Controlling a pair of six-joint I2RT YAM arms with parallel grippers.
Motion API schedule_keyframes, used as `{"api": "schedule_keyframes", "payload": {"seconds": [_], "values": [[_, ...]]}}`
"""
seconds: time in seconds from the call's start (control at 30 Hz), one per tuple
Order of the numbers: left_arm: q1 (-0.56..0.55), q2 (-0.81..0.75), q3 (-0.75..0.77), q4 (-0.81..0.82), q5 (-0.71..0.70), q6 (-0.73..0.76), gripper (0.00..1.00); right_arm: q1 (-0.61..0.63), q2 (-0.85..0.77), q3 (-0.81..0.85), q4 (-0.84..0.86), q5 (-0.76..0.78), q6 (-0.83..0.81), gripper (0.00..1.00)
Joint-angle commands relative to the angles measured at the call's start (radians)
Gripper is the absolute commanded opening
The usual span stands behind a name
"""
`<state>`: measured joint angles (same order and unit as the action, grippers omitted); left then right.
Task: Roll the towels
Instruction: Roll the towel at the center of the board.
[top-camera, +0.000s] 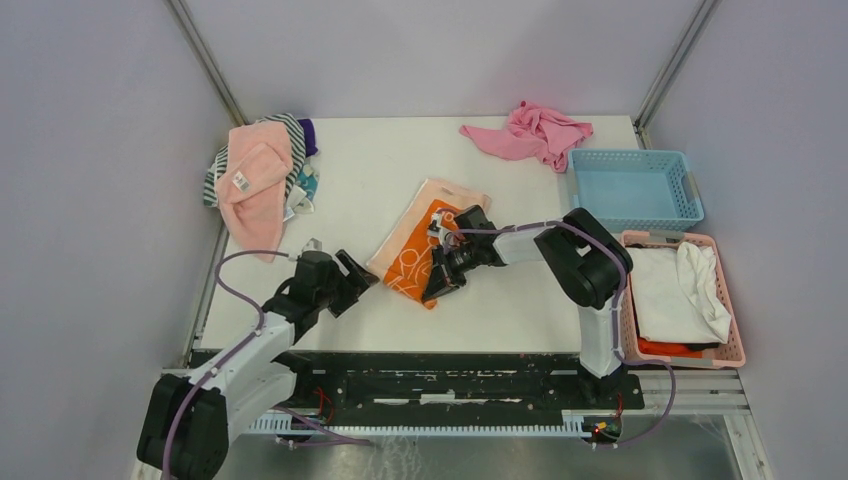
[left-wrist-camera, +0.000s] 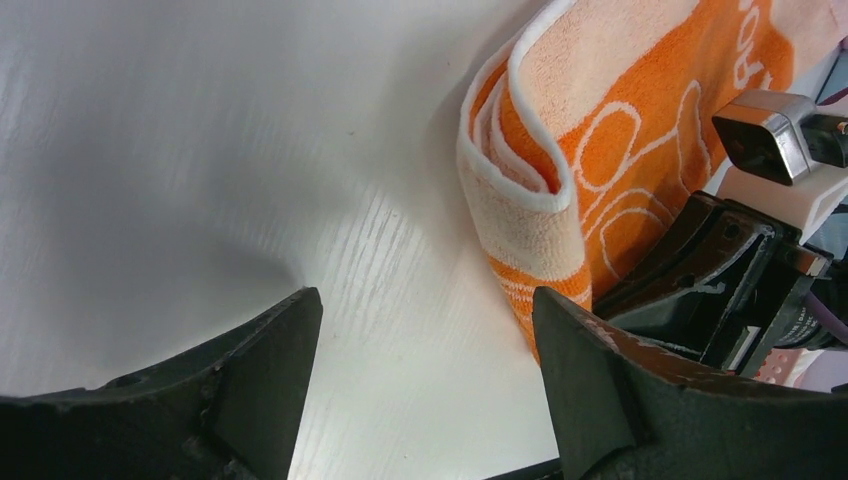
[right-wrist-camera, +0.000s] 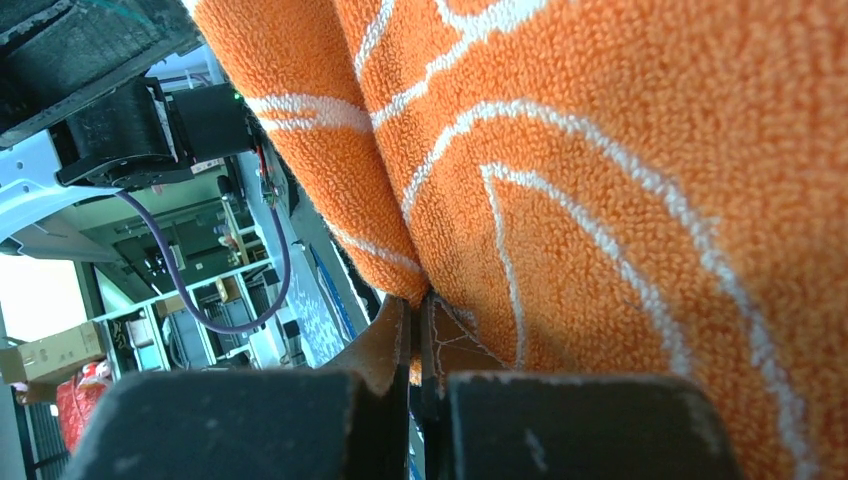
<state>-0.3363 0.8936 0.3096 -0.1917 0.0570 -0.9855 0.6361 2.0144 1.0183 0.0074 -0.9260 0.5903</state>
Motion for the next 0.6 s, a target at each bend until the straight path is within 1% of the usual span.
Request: {"api": "schedule_keyframes", "payload": {"seconds": [0.0,0.13,0.3,0.4,0.47,0.57], "values": [[0.017,0.066,-0.004,0.190,0.052,0.027,0.81,-0.006,0.022,0.041,0.022,-0.019,-0.012,0.01],[0.023,0.186,0.021,0.262,0.075,0.034,0.73,-0.006,0.027,0.045,0.008,-0.017,-0.022,0.01],[0.027,0.276,0.040,0.317,0.078,0.030,0.68,-0.006,0.025,0.048,-0.007,-0.013,-0.030,0.01],[0.029,0.305,0.046,0.348,0.081,0.021,0.68,-0.006,0.013,0.054,-0.031,-0.005,-0.051,0.02],[0.030,0.321,0.050,0.356,0.076,0.014,0.72,-0.007,0.003,0.060,-0.055,0.007,-0.066,0.04],[0.030,0.349,0.055,0.370,0.072,0.001,0.73,-0.006,-0.010,0.074,-0.089,0.020,-0.090,0.07]]}}
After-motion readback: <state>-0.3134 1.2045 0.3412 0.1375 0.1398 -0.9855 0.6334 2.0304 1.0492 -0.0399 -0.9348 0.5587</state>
